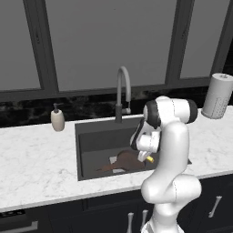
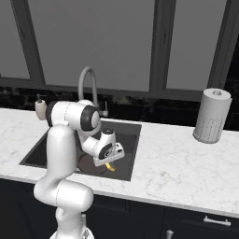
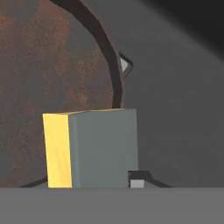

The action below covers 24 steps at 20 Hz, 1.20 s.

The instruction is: Pick the pan and sponge and place them into the sink. Then turn on the water.

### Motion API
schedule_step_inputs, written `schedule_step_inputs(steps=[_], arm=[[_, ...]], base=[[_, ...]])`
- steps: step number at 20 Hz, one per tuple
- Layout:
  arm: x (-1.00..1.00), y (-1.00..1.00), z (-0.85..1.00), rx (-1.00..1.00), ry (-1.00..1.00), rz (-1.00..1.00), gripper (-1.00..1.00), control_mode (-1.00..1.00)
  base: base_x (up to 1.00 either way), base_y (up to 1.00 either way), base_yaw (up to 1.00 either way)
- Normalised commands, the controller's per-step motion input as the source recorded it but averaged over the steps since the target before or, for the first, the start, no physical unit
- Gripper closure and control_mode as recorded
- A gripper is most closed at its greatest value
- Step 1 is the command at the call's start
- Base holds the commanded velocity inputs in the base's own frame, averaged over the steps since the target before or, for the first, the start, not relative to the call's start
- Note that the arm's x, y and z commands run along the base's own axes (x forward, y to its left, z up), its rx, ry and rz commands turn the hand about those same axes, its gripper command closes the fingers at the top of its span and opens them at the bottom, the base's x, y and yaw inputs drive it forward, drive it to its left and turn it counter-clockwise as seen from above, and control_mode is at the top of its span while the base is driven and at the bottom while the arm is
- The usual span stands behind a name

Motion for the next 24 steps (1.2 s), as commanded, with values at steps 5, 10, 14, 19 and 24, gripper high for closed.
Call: schedule_step_inputs(steps=[5, 10, 14, 19, 24], arm=[[0.01, 0.01, 0.0, 0.0, 0.0, 0.0, -1.0, -1.0], [0.0, 0.0, 0.03, 0.02, 0.0, 0.0, -1.0, -1.0], [0.0, 0.0, 0.51, 0.01, -0.01, -0.03, -1.0, -1.0], [-0.04, 0.0, 0.98, 0.0, 0.0, -0.08, -1.0, -1.0], [-0.16, 0.0, 1.0, 0.0, -0.06, -0.09, -1.0, -1.0]], base=[[0.0, 0.0, 0.0], [0.0, 0.0, 0.0], [0.0, 0.0, 0.0], [0.0, 0.0, 0.0], [0.0, 0.0, 0.0]])
